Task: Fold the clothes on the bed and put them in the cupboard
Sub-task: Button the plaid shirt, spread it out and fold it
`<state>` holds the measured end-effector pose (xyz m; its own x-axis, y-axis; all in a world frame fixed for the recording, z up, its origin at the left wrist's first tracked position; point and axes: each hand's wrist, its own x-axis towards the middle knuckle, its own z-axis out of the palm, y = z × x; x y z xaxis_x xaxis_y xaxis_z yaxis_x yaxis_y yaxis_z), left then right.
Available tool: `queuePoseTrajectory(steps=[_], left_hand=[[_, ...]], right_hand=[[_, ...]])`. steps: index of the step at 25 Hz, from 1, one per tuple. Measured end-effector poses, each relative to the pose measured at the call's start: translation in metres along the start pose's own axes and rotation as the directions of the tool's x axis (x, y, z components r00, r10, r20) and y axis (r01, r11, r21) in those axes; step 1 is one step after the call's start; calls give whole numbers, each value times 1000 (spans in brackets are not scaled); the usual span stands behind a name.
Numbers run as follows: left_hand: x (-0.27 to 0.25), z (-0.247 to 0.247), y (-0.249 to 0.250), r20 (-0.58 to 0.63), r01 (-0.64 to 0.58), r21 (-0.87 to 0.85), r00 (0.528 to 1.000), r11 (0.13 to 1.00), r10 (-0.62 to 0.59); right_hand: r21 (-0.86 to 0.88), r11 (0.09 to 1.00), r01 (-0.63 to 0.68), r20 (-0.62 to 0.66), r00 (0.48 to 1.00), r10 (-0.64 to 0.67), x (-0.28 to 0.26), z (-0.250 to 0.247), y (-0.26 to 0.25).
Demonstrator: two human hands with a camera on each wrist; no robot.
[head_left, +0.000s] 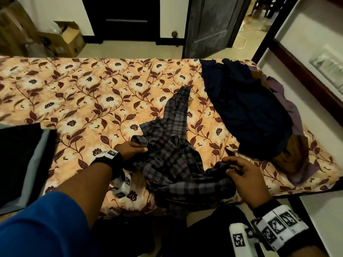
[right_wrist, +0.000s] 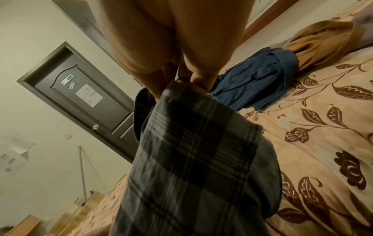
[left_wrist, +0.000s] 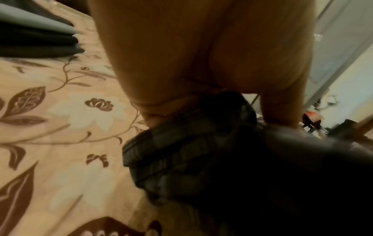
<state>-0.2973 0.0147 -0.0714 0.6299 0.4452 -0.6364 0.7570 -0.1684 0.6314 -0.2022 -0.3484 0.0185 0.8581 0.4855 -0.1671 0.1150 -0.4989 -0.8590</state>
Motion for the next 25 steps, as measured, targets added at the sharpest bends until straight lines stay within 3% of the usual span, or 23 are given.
queuePoseTrajectory(steps=[2,3,5,7,8,10,12,13,14,15,17,18,19,21,23,25], left_hand=[[-18,-14,-2,-93,-108,-157,991,982,94],[-27,-28,-4,-208,-180,-288,970,941,122],[-49,-69,-15,-494,-333,-509,868,794,47],[-76,-108,-34,-644,-377,-505,763,777,-49],[-87,-123,-49,-693,-405,-492,718,770,-65],[-100,-141,-70,-664,-458,-580,745,674,-66],[-118,-149,-81,-577,-496,-741,815,452,-51],[-133,-148,-83,-559,-508,-776,828,374,-35],[-142,-143,-90,-564,-511,-766,825,390,-27],[-150,-134,-97,-554,-478,-730,832,488,-14],[-159,-108,-129,-430,-281,-663,902,694,-45],[-159,-96,-148,-308,-122,-625,946,771,-99],[-160,-85,-164,-200,34,-584,962,811,-184],[-158,-71,-180,-79,229,-564,941,793,-328],[-156,-65,-177,-75,230,-603,937,764,-341],[-150,-68,-167,-94,215,-583,940,783,-328]], right_hand=[[-288,945,156,151,982,-116,4,-20,-7],[-404,888,218,197,969,-149,9,-39,-10],[-540,823,179,112,984,-140,18,-87,-17],[-593,803,54,-19,997,-81,24,-125,-22],[-617,786,52,-10,997,-74,27,-132,-23],[-610,788,80,5,995,-97,40,-126,-27],[-584,795,163,-39,973,-229,46,-115,-31],[-611,756,235,-14,952,-307,46,-111,-31],[-666,688,289,57,939,-339,47,-107,-21],[-737,610,290,151,951,-270,48,-104,-7],[-903,388,182,253,958,138,47,-87,30],[-943,291,160,255,911,325,44,-78,46],[-958,233,166,257,859,443,43,-69,55],[-957,239,165,269,812,518,49,-52,57],[-935,303,185,316,825,469,65,-34,41],[-859,477,187,375,864,337,84,-9,21]])
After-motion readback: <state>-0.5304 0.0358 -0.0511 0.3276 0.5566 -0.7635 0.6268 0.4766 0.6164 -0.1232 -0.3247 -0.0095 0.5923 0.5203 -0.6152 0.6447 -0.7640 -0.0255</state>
